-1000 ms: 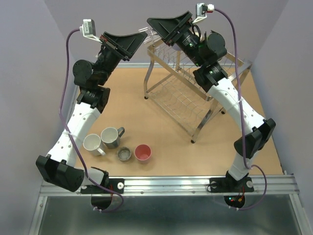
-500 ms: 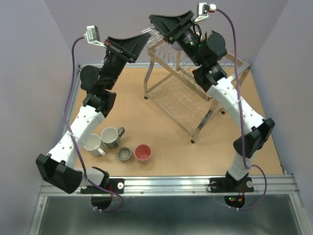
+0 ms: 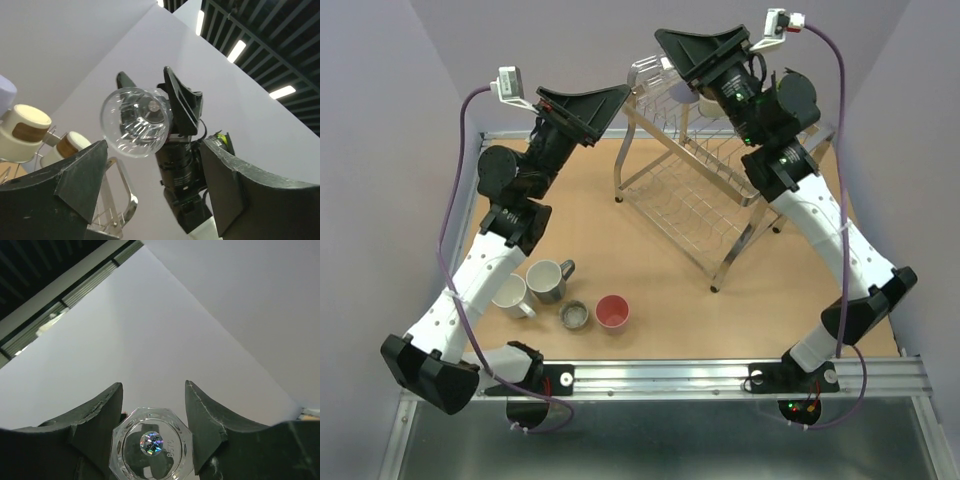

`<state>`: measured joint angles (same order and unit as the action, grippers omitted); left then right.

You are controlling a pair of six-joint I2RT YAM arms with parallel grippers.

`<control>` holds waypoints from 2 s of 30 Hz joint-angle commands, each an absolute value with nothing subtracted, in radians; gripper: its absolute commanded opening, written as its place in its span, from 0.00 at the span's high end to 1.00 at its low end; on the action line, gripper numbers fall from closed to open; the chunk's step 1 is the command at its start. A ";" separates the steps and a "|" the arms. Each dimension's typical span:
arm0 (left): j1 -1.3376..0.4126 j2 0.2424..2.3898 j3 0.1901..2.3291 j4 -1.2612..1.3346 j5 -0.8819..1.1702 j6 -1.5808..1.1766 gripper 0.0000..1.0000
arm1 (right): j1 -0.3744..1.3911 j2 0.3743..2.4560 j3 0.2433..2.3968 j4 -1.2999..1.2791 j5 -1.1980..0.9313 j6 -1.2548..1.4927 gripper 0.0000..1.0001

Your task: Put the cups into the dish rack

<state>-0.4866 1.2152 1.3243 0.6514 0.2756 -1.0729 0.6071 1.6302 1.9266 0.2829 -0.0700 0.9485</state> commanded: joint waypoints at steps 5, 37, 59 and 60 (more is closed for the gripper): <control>-0.448 1.097 1.309 0.460 0.282 -0.924 0.13 | 0.519 1.427 1.887 0.085 0.164 0.632 1.00; -0.338 0.908 1.180 0.172 0.337 -0.730 0.15 | 0.360 1.359 1.885 -0.667 0.638 0.213 1.00; -0.316 0.853 1.186 0.078 0.333 -0.678 0.16 | 0.342 1.427 1.769 -0.572 0.772 0.278 1.00; -0.316 0.856 1.186 0.077 0.333 -0.673 0.16 | 0.338 1.436 1.761 -0.559 0.767 0.278 1.00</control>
